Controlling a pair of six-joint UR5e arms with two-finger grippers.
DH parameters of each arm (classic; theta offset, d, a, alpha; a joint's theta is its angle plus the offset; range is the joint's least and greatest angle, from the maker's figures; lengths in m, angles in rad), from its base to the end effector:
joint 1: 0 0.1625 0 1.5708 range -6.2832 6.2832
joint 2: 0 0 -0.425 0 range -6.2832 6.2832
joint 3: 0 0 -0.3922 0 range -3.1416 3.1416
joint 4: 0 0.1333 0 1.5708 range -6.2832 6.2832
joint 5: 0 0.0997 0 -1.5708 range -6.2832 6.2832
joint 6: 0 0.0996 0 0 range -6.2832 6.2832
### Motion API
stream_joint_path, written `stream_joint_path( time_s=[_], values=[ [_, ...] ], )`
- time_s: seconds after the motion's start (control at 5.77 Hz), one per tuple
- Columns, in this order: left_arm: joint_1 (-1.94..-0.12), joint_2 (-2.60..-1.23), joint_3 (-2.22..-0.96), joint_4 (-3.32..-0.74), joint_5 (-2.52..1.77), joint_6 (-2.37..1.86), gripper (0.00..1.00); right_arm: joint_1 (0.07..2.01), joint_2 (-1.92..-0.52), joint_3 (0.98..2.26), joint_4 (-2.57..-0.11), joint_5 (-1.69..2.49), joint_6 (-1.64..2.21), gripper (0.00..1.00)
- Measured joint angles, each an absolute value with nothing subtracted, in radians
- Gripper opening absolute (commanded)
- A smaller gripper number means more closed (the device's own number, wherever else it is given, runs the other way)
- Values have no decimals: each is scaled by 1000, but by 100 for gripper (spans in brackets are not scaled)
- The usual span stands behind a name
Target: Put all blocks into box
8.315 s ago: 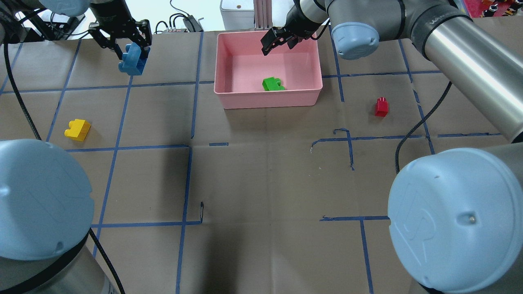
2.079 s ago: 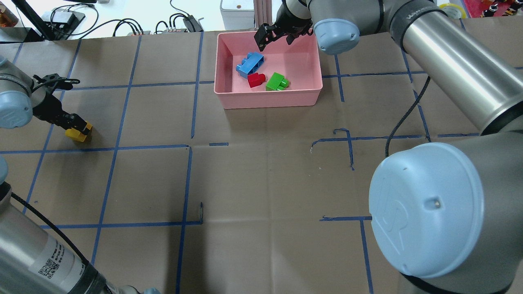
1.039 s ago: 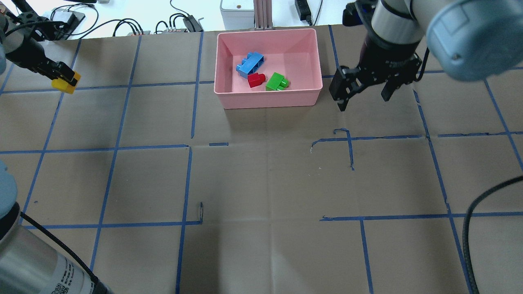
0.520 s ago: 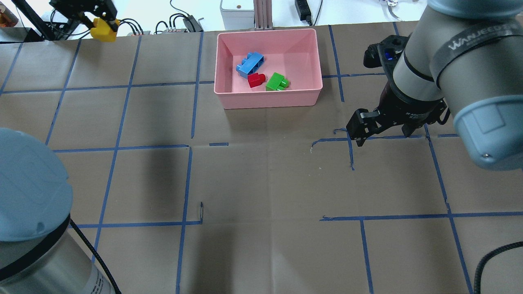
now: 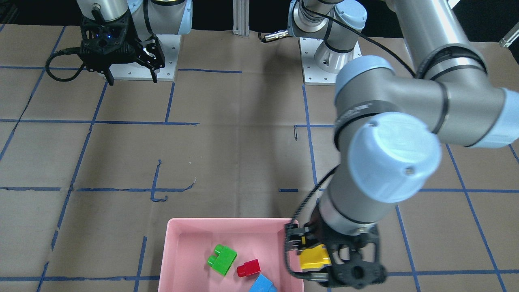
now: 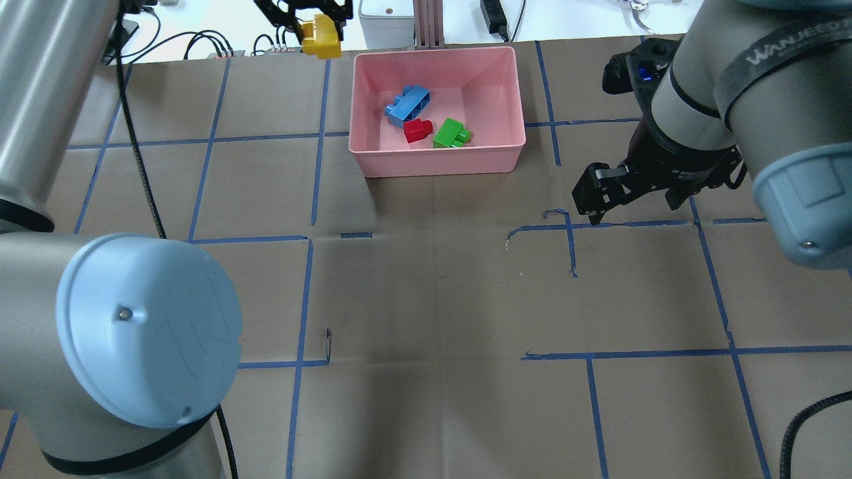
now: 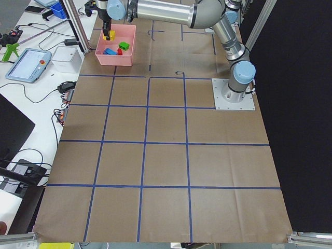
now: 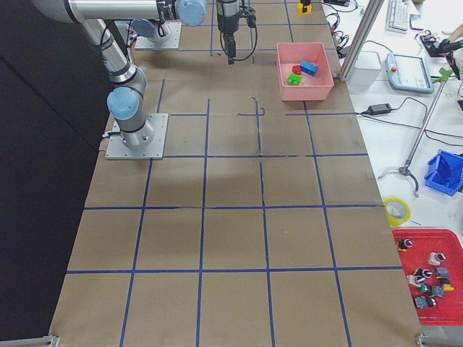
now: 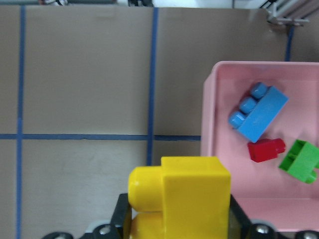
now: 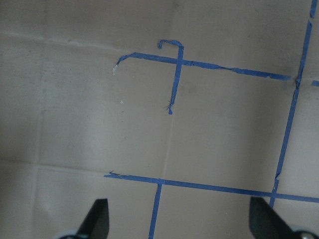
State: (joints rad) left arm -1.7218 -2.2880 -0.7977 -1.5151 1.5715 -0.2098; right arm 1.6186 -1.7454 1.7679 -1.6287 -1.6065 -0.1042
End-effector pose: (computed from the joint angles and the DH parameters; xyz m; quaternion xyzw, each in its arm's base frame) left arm -0.2492 -0.7522 0.4168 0.0294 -0.9980 0.0549 0.0097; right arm 0.1497 -0.4147 0.4763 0.0756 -0.9968 0.0172 0.0183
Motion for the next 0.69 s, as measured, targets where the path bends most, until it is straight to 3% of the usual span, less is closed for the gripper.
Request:
stream_joint_path(
  time_s=[0.17,0.35,0.52,0.69],
  values=[
    [-1774,-2352,-791,-1465,1574,-266,10,1618,-1746,1766,-1628,-1605,-104,100],
    [-1796,-2402,-802,-1425,1575,-283,65,1618,-1745,1766,-1629,-1592,-103,100],
    [-1803,-2429,-826,-1393,1575,-288,100,1618,-1740,1765,-1629,-1577,-103,100],
    [-1805,-2433,-855,-1359,1575,-289,100,1618,-1733,1765,-1630,-1570,-103,100]
  ],
)
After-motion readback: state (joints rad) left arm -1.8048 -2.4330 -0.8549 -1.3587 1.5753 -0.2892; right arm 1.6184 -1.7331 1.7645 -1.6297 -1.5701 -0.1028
